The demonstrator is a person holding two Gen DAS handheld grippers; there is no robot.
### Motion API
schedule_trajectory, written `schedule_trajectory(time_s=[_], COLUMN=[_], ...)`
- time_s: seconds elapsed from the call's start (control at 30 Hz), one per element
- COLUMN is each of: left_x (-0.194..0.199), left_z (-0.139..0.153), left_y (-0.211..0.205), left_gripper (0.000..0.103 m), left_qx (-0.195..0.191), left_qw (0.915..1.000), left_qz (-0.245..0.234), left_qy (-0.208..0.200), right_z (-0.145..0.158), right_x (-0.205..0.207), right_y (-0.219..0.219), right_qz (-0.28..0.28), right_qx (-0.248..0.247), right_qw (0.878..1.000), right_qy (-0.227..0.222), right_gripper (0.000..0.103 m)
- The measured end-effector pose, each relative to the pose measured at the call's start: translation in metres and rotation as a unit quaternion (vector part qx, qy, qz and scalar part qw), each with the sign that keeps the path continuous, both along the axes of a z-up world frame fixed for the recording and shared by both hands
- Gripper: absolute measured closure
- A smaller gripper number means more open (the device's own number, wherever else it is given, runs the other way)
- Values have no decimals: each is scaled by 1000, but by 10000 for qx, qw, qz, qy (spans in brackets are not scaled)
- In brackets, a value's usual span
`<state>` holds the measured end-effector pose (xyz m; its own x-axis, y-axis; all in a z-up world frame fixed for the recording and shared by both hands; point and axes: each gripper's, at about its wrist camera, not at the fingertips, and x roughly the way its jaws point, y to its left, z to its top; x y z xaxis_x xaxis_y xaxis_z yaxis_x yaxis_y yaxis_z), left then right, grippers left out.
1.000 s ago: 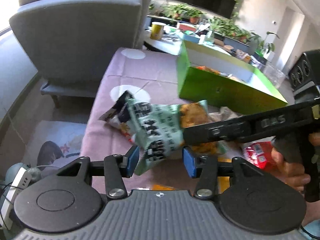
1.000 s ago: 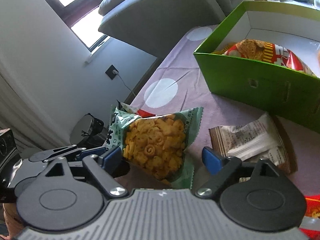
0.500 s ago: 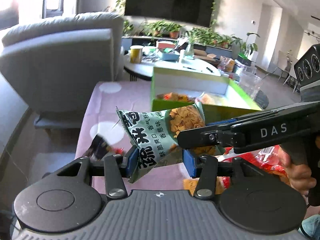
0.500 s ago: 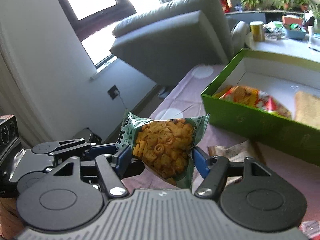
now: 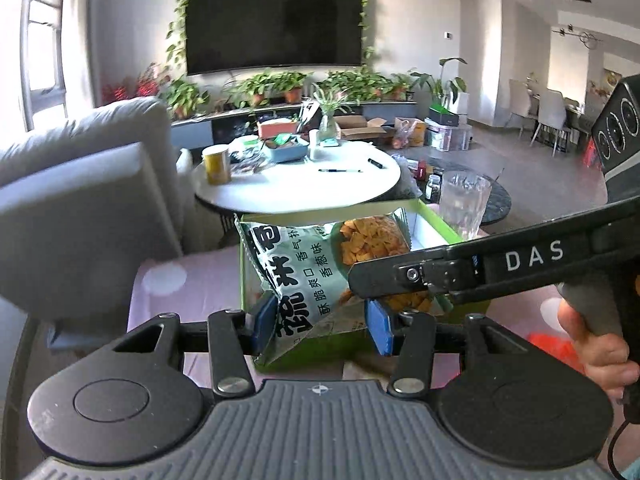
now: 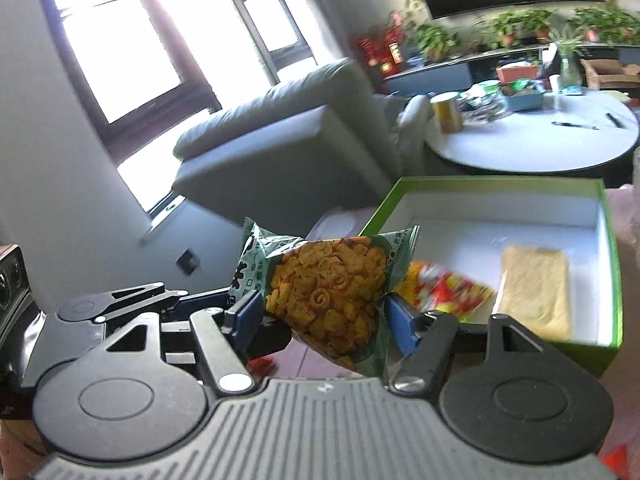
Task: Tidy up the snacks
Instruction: 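Carry the snack bag over the green box and open the right tool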
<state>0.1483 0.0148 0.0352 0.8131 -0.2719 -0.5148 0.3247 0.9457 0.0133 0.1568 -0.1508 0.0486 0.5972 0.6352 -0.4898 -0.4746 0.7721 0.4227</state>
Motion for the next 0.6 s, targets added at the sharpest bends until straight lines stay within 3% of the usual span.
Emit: schedule_trajectory(time_s=[0.27, 0.6], left_x=[58, 114], left_z=[-1, -26], left_y=[-24, -30], left_gripper=[57, 56], left_qx=[306, 658], left_qw=[9992, 9973], left_qz=[-208, -281], left_qy=[-145, 164], right_z=[0, -29], right_x=[43, 98], right_y=[-13, -14], right_qz=[-519, -693], right_qx=[21, 0], right_qw=[9986, 9971], right_qy=[-90, 323], right_gripper=[33, 33])
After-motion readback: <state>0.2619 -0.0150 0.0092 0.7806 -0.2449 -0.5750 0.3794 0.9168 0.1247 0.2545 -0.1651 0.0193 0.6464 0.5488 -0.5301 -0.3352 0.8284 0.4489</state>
